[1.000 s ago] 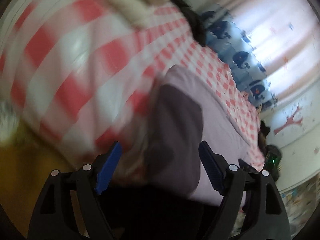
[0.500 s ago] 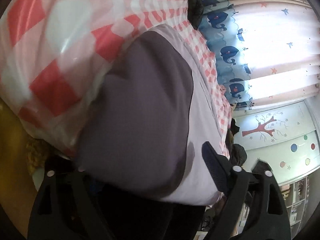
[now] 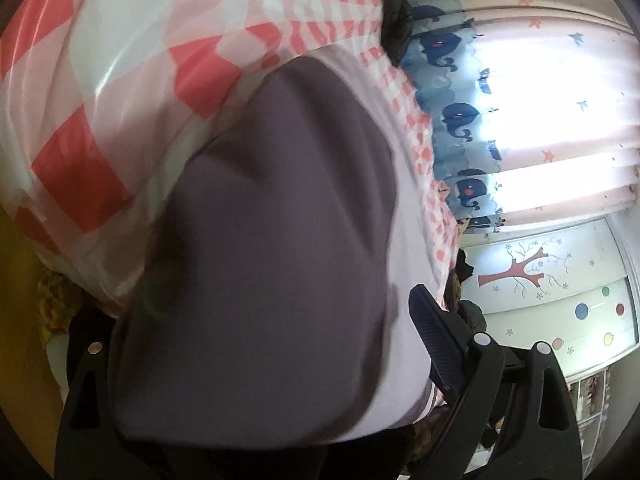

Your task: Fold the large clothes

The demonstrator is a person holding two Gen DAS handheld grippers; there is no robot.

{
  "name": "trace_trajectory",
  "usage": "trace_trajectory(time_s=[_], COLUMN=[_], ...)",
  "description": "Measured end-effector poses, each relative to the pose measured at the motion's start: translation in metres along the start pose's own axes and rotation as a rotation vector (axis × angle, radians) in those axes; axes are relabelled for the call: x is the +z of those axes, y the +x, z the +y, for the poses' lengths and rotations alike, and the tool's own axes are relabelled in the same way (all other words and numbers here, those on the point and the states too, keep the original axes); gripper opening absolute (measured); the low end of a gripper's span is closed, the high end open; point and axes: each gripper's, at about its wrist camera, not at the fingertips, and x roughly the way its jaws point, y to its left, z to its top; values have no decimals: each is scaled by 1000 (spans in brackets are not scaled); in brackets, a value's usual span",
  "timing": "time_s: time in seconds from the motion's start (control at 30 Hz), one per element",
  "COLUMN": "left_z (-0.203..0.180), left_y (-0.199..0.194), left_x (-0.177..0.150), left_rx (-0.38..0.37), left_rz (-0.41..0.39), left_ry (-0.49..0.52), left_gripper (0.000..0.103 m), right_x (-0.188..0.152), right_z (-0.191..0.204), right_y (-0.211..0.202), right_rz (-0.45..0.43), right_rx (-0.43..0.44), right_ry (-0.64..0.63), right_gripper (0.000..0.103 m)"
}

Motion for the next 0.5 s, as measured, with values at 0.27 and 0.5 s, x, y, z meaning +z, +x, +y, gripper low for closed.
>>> trace_trajectory(time_s=[0.27, 0.5], left_z=[-5, -16], left_y=[11, 16], left_x=[2, 4], left_rx=[33, 52], left_rz=[-12, -51], left_ry=[11, -7], left_gripper=[86, 86], right_x=[-9, 67], right_z=[6, -29], right_y=[4, 20], right_rz=[-11, -95], right_rx=[10, -94], right_ry=[-36, 27], right_gripper=[97, 97])
